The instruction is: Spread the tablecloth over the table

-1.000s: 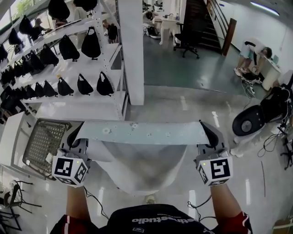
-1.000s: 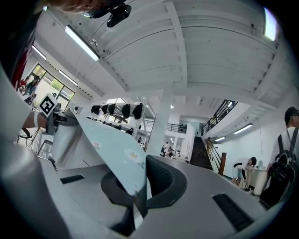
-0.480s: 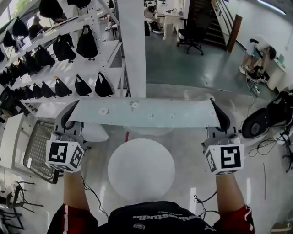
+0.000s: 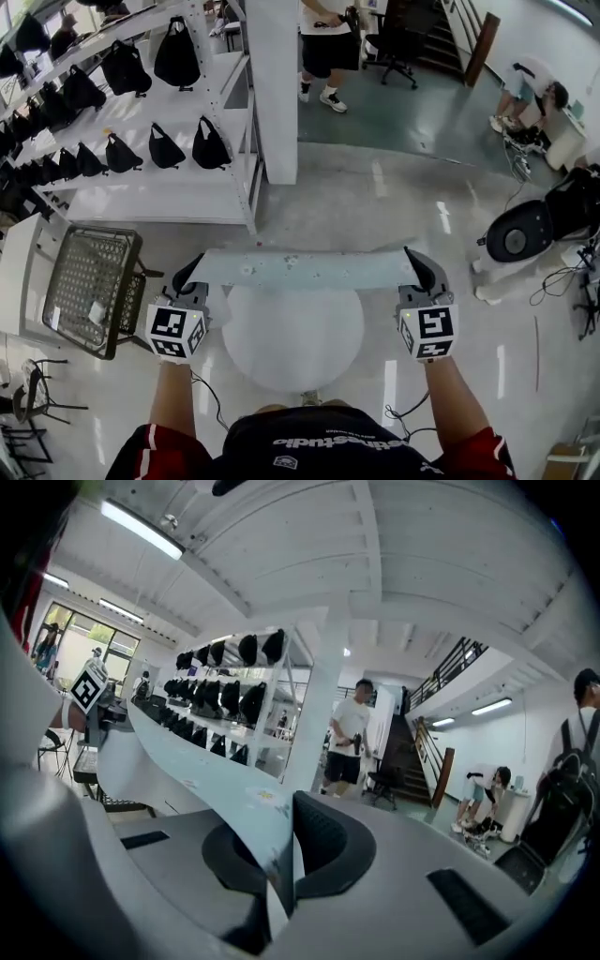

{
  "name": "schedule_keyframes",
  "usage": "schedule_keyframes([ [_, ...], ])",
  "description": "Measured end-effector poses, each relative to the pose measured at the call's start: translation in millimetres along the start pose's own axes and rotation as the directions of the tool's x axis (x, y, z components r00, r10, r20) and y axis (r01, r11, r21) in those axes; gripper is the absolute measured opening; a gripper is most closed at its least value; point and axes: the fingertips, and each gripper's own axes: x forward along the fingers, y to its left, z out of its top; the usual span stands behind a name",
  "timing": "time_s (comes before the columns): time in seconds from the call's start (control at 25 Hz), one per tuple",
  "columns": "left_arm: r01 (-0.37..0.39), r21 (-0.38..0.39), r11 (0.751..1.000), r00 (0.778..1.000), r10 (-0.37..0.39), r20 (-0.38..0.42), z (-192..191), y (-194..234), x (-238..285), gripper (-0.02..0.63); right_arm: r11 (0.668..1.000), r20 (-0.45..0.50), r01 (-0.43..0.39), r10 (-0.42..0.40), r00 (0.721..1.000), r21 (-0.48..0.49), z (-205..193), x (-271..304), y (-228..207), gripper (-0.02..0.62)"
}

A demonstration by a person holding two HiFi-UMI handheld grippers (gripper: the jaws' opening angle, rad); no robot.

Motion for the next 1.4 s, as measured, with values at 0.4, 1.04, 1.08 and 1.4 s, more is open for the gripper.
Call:
schedule_keyframes([
  [0.4,0.073,-0.063,0.995,0.99,-0.08,-0.113,-84,-31,-62,0.017,0.998,-0.097,-0.004,0.011,0.995,0.069,-64,-48,56,0.025],
  [1.04,0.177,-0.108,0.978,0.96,-0.196,-0.199,-197,-86,-141,0.048,0.993,-0.111,0.049,-0.037,0.993,0.108,-157,-123,127,0.043],
  [1.08,0.18,-0.107,0.978,0.958,-0.199,-0.208,-204,-87,-145,0.05,0.993,-0.126,0.044,-0.031,0.992,0.105,-164,-126,132,0.044],
  [1.4,0.239,-0.062,0.969,0.929,-0.247,-0.276,-247,-104,-169,0.106,0.989,-0.226,0.055,-0.023,0.974,0.135,-212,-148,156,0.046],
])
